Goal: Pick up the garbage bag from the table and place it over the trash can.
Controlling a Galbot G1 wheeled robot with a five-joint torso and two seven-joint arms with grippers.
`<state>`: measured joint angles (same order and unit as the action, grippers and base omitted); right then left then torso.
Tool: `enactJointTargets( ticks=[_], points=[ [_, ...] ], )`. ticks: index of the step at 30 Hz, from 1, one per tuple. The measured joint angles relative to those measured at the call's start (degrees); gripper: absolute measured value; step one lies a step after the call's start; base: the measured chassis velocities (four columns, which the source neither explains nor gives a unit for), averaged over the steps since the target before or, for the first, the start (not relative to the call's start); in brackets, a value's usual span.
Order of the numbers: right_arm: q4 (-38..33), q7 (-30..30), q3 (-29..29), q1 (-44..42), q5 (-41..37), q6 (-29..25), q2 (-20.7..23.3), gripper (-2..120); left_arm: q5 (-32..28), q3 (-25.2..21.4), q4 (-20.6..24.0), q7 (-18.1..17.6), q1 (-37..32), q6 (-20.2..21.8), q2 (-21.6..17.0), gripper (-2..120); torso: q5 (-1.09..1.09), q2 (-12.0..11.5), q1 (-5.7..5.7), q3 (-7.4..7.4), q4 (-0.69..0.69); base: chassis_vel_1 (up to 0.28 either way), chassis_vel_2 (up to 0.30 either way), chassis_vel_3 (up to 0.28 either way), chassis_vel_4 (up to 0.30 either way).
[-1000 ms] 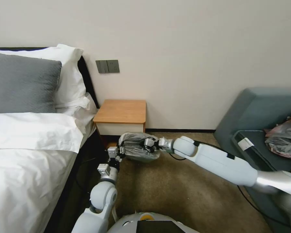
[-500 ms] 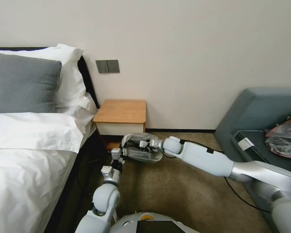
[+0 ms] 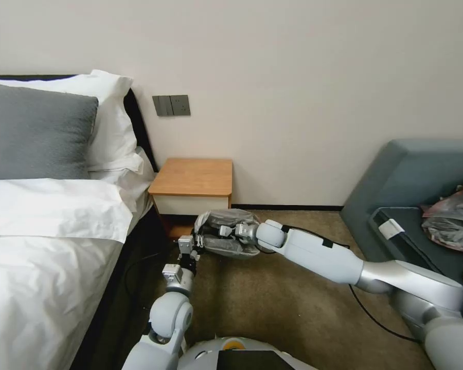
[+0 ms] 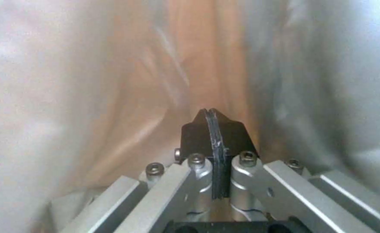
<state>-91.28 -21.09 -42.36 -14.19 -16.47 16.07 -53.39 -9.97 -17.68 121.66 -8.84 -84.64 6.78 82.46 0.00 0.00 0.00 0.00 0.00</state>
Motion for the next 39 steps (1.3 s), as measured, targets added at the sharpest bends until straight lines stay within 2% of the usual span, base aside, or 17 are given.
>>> enactJointTargets(
  ticks=[5, 13, 17, 18, 20, 21, 25, 26, 28, 30, 32, 34, 35, 39],
  points=[
    [-5.96, 0.02, 4.69, -4.75, -0.17, -0.16, 3.74, 0, -2.18, -0.77, -0.02, -1.15, 0.34, 1.2, 0.21, 10, 0.0, 0.0, 0.0, 0.0, -0.01, 0.0, 0.0, 0.0, 0.0],
    [-11.54, -0.23, 11.12, -11.59, -0.11, -1.04, 7.89, 0, -4.48, -1.2, -0.03, -2.56, 0.45, 2.97, 0.19, 10, 0.01, 0.0, 0.0, 0.0, -0.01, 0.0, 0.0, 0.0, 0.0],
    [-16.93, -0.43, 19.31, -17.74, -0.25, -1.8, 11.12, 0, -6.76, -1.23, -0.29, -3.84, 0.25, 4.62, 0.33, 10, 0.0, 0.0, 0.0, 0.0, 0.0, 0.0, 0.0, 0.0, 0.0],
    [-16.93, -0.43, 19.31, -17.74, -0.25, -1.8, 11.12, 0, -6.76, -1.23, -0.29, -3.84, 0.25, 4.62, 0.33, 10, 0.0, 0.0, 0.0, 0.0, 0.0, 0.0, 0.0, 0.0, 0.0],
    [-19.7, -0.51, 24.02, -21.27, -0.49, -2.25, 12.56, 0, -8.24, -1.22, -0.35, -4.63, 0.34, 5.58, 0.42, 10, 0.0, 0.0, 0.0, 0.0, -0.01, 0.0, 0.0, 0.0, 0.0],
    [-19.7, -0.51, 24.02, -21.27, -0.49, -2.25, 12.56, 0, -8.24, -1.22, -0.35, -4.63, 0.34, 5.58, 0.42, 10, 0.0, 0.0, 0.0, 0.0, -0.01, 0.0, 0.0, 0.0, 0.0],
    [-23.93, -0.7, 32.96, -29.95, -0.89, -3.76, 14.74, 0, -12.03, -1.21, -0.28, -6.46, 0.39, 7.78, 0.51, 10, 0.0, 0.0, 0.0, 0.0, -0.01, 0.0, 0.0, 0.0, 0.0],
    [-23.93, -0.7, 32.96, -29.95, -0.89, -3.76, 14.74, 0, -12.03, -1.21, -0.28, -6.46, 0.39, 7.78, 0.51, 10, 0.0, 0.0, 0.0, 0.0, -0.01, 0.0, 0.0, 0.0, 0.0],
    [-26.21, 0.42, 37.88, -36.07, -1.3, -5.42, 15.89, 0, -15.11, -1.24, 0.12, -7.63, 0.47, 9.41, 0.52, 10, 0.0, 0.0, 0.0, -0.01, -0.01, 0.0, 0.0, 0.0, 0.0],
    [-27.04, 1.06, 39.94, -38.42, -1.36, -5.96, 15.95, 0, -16.31, -1.27, 0.2, -7.97, 0.51, 9.92, 0.48, 10, 0.0, 0.0, 0.0, -0.01, -0.02, 0.0, 0.0, 0.0, 0.0],
    [-29.0, 2.79, 44.82, -42.78, -1.62, -6.61, 15.24, 0, -19.69, -1.38, 0.6, -8.91, 0.62, 11.44, 0.37, 10, 0.0, 0.0, 0.0, -0.01, -0.02, 0.0, 0.0, 0.0, 0.0],
    [-30.39, 3.88, 48.83, -45.48, -1.97, -6.75, 13.57, 8, -22.22, -1.49, 0.94, -9.33, 0.65, 12.64, 0.25, 10, 0.0, 0.0, 0.0, -0.01, 0.01, 0.0, 0.0, 0.0, 0.0],
    [-30.39, 3.88, 48.83, -45.48, -1.97, -6.75, 13.57, 8, -22.22, -1.49, 0.94, -9.33, 0.65, 12.64, 0.25, 10, 0.0, 0.0, 0.0, -0.01, 0.01, 0.0, 0.0, 0.0, 0.0],
    [-32.17, 5.25, 57.56, -52.69, -1.51, -7.24, 6.78, 25, -25.49, -1.75, 1.14, -9.48, 0.79, 15.57, -0.03, 10, 0.0, 0.01, 0.0, 0.0, 0.02, 0.0, 0.0, 0.0, 0.0]
  ],
)
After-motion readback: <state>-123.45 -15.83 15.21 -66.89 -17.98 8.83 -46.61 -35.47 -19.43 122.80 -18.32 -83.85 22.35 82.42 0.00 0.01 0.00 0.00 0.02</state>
